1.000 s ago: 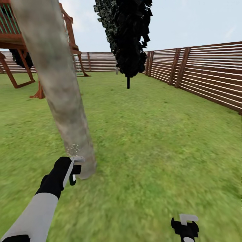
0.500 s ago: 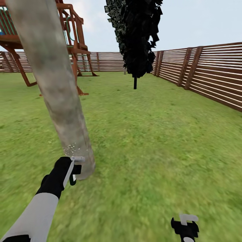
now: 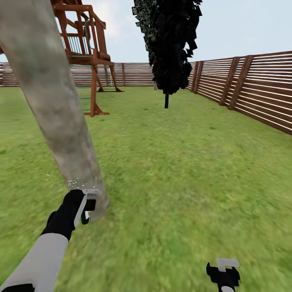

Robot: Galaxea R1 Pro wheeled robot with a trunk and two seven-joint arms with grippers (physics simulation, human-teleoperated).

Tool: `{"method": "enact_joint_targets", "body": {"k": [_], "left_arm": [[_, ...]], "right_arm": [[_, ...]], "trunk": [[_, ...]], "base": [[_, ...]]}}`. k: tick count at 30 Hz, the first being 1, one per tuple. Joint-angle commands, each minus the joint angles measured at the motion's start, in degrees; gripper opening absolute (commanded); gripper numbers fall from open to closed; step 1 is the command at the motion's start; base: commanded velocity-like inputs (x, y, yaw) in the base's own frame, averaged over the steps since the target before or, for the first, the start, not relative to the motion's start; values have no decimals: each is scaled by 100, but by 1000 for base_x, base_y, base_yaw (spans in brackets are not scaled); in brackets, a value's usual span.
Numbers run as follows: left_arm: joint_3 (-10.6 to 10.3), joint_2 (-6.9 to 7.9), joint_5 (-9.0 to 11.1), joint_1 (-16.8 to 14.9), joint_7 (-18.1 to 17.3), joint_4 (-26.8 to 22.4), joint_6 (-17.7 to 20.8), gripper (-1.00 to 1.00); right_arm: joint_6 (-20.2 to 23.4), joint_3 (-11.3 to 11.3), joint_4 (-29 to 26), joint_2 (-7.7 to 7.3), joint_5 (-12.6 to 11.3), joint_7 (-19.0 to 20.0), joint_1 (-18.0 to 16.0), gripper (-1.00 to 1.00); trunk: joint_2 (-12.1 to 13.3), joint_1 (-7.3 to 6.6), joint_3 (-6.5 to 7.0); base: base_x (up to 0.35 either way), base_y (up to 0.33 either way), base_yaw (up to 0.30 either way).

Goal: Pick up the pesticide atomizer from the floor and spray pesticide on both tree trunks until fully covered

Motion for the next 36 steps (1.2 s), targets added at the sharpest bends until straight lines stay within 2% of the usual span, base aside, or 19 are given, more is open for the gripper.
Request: {"method": "enact_joint_targets", "body": {"k": [1, 3, 6, 10, 13, 15, 18, 21, 22, 24, 25, 32, 36], "left_arm": [[107, 82, -14, 10, -26, -1, 14, -100], [394, 339, 2, 104, -49, 25, -9, -100], [521, 477, 6, 287, -49, 53, -36, -100], [483, 382, 22, 343, -31, 122, -46, -100], [475, 189, 25, 344, -28, 151, -53, -100], [472, 137, 9, 346, -29, 163, -67, -100], [459, 128, -7, 427, -38, 276, -74, -100], [169, 131, -35, 524, -27, 393, -84, -100], [143, 149, -39, 553, -27, 471, -212, -100], [154, 190, -37, 580, -14, 684, -690, -100], [162, 202, -35, 585, -12, 723, -772, -100], [137, 179, -29, 595, -10, 746, -875, -100], [156, 194, -37, 598, -21, 723, -869, -100]], "right_arm": [[-20, -48, 10, -1, 60, -18, -4, 100], [-20, -48, 14, -1, 60, -18, -4, 100], [-20, -48, 14, -1, 60, -18, -4, 100], [-20, -48, 18, -1, 60, -18, -4, 100], [-20, -48, 18, -1, 60, -18, -4, 100], [-20, -48, 18, -1, 60, -18, -4, 100], [-20, -48, 17, 6, 60, -18, -4, 100], [-25, -48, 15, -1, 60, -18, -4, 100], [-27, -49, 11, -3, 60, -18, -4, 100], [-26, -51, 10, -9, 60, -18, -4, 100], [-23, -50, 10, -5, 60, -18, -4, 100], [-24, -48, 14, 4, 60, -22, -4, 100], [-28, -48, 18, 7, 60, -21, -4, 100]], "trunk": [[-2, 1, -5], [-2, 1, -5], [-2, 1, -5], [-2, 1, -5], [-2, 1, -5], [-2, 1, -5], [-2, 1, -5], [-2, 1, -5], [-2, 1, -5], [-2, 1, -5], [-2, 1, -5], [-2, 1, -5], [-2, 1, -5]], "base": [[173, -276, 271], [172, -275, 276], [124, -147, 277], [10, -10, 278], [1, -1, 278], [0, 0, 278], [33, -40, 162], [140, -195, 19], [163, -225, 2], [185, -227, 0], [201, -226, 0], [224, -205, 9], [78, -255, 233]]}}
